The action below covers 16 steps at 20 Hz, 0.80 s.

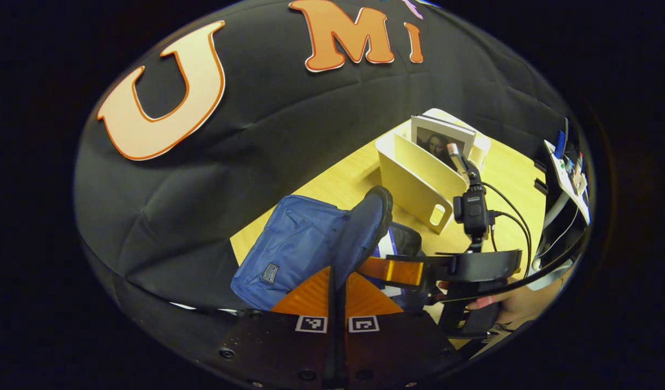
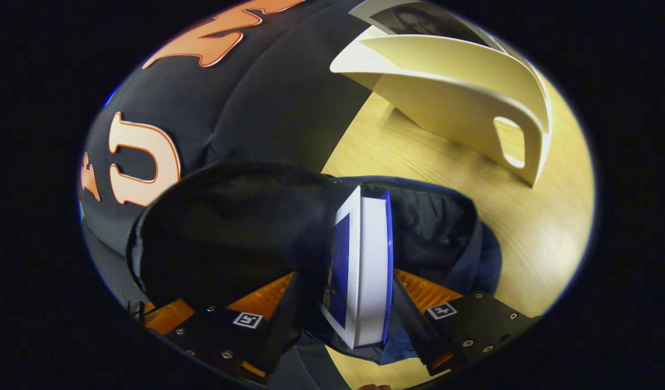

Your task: Open the schoolbag, grab two books from the bookshelf and put them into the schoolbag.

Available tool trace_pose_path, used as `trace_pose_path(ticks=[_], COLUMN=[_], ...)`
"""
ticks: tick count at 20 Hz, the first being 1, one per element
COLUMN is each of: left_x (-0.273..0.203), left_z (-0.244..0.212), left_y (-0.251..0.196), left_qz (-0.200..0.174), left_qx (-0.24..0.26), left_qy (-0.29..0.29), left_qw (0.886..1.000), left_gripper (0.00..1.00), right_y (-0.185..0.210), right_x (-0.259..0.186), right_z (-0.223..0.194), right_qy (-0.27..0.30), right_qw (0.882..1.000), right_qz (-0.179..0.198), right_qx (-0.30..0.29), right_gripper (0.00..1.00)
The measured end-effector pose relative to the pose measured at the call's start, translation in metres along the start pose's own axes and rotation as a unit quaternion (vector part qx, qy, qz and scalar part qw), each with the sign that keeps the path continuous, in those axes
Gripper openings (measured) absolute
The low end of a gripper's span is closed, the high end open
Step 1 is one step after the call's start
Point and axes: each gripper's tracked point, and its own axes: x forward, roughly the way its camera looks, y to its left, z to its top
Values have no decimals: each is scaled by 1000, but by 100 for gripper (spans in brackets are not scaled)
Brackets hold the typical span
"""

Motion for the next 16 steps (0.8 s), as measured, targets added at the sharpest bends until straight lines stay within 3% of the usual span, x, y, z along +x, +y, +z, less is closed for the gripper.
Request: trace_pose_path(ticks=[4,8,12,16], left_x=[6,3,6,10], left_z=[-7,-3,-1,-3], left_y=[1,12,13,13], left_qz=[-6,8,8,3], left_qx=[-22,-26,-37,-51], left_qy=[-1,-11,-19,-20], left_qw=[1000,1000,999,998], left_gripper=[0,0,0,0], right_y=[5,-4,-17,-28], right_x=[-47,-102,-166,-203], right_z=[19,67,160,258], right_qy=[-4,-38,-99,-134], right_qw=[999,993,978,954], right_qz=[28,22,-21,-96], right_qx=[-29,-110,-181,-250], right_gripper=[95,96,96,96])
